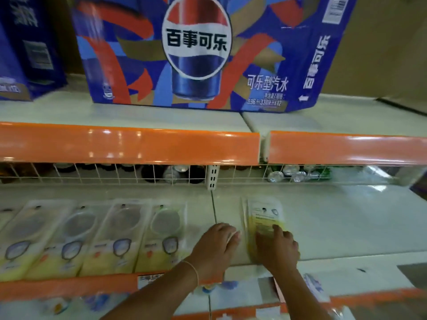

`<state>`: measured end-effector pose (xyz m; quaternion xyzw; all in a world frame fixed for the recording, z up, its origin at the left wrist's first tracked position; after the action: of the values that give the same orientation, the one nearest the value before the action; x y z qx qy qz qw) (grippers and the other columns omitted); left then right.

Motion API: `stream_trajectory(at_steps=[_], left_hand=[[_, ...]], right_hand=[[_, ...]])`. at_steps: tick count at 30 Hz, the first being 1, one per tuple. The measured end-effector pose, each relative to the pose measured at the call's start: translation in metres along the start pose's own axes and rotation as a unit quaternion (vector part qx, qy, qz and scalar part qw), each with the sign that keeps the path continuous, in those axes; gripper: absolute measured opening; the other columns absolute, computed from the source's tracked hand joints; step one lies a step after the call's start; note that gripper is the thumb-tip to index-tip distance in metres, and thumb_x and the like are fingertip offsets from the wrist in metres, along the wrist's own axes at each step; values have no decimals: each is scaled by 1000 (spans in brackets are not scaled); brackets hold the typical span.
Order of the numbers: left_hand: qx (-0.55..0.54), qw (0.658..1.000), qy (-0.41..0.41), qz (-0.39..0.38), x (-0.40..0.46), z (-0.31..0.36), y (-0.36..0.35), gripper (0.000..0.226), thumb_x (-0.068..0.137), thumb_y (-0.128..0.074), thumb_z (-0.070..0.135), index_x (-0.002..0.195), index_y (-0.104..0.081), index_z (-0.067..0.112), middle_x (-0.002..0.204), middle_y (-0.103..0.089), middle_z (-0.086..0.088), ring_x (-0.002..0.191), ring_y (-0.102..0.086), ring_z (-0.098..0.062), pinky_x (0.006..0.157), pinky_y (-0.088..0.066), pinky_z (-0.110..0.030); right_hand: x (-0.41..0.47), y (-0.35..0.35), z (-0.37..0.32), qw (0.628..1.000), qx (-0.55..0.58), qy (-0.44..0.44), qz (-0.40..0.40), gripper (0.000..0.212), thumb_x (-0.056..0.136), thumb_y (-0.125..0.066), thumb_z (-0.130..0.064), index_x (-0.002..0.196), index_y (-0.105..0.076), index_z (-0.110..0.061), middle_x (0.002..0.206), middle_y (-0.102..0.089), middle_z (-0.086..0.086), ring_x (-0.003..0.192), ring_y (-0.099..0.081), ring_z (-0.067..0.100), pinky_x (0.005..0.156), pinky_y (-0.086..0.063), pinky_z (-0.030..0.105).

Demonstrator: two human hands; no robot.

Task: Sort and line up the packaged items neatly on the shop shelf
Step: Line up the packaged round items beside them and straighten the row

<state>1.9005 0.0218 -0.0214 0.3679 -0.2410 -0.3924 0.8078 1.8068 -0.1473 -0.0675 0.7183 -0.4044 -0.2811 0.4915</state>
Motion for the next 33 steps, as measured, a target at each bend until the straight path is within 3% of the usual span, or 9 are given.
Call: stream_trajectory(at_steps=[4, 12, 14, 17, 21, 24, 27, 29, 33], left_hand=[[-26, 1000, 18, -5, 10, 19, -20, 38, 103, -33, 36, 123, -58, 15, 125, -55, 0, 117, -47, -10, 99, -30, -16], [-40, 998, 38, 3, 22, 20, -36, 45, 99, -32, 44, 106, -62, 11, 108, -60, -2, 103, -53, -13, 94, -42, -32], [-36, 998, 40, 12, 24, 19, -36, 43, 100, -33, 43, 105, -62, 12, 107, -60, -1, 102, -53, -12, 93, -43, -32], [-37, 998, 43, 24, 27, 16, -34, 39, 101, -34, 43, 108, -61, 16, 109, -60, 1, 103, -53, -11, 94, -43, -31], [-39, 997, 53, 27, 28, 10, -33, 41, 100, -32, 47, 114, -59, 20, 113, -58, 4, 106, -52, -10, 95, -43, -31], [-40, 997, 59, 30, 27, 4, -29, 43, 99, -32, 49, 122, -57, 22, 119, -57, 5, 111, -51, -9, 98, -42, -29], [-50, 996, 69, 30, 22, -5, -23, 48, 98, -32, 52, 126, -55, 21, 124, -56, 6, 116, -50, -9, 101, -40, -29], [-54, 995, 76, 35, 17, -11, -17, 48, 97, -33, 53, 127, -54, 21, 125, -56, 5, 117, -50, -11, 102, -40, -29], [-104, 989, 103, 36, 6, -28, -4, 45, 97, -33, 53, 118, -57, 21, 116, -60, 0, 108, -55, -14, 98, -44, -34]], right_hand=[[11, 0, 5, 998, -46, 5, -40, 82, 74, -57, -67, 139, -32, -23, 130, -49, 8, 116, -46, 31, 96, -41, 39], [39, 7, 19, 991, 90, -17, -98, 104, 60, -82, -49, 144, -27, -22, 124, -51, 11, 115, -47, 32, 98, -39, 39], [41, 13, 20, 984, 157, -9, -88, 97, 65, -84, -32, 145, -31, -20, 122, -52, 12, 105, -51, 28, 89, -44, 35], [43, 24, 26, 962, 262, -27, -75, 75, 80, -69, -8, 145, -33, -21, 115, -63, 11, 88, -59, 23, 78, -50, 33], [44, 21, 39, 933, 335, -83, -100, 70, 84, -59, -1, 146, -32, -19, 83, -69, 6, 77, -66, 26, 71, -57, 39], [42, 21, 37, 921, 361, -96, -111, 57, 85, -56, 1, 140, -45, -12, 96, -70, 10, 81, -67, 27, 71, -58, 40], [32, 23, 22, 896, 412, -86, -142, 37, 85, -48, 8, 114, -65, -8, 88, -72, 11, 73, -69, 31, 63, -59, 40], [22, 18, 9, 868, 454, -99, -177, 34, 86, -43, 12, 104, -65, -6, 88, -71, 15, 76, -69, 36, 66, -60, 46], [-2, 8, -22, 809, 534, -99, -225, 39, 86, -36, 16, 106, -64, -2, 93, -72, 22, 82, -70, 41, 67, -60, 50]])
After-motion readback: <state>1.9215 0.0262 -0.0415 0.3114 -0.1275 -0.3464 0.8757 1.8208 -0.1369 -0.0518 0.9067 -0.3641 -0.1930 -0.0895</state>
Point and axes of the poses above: each hand's wrist, its own x-axis towards the middle knuckle, its own y-axis out of the back of the hand, z = x × y, the point moved 8 cm from there along x, towards the middle knuckle
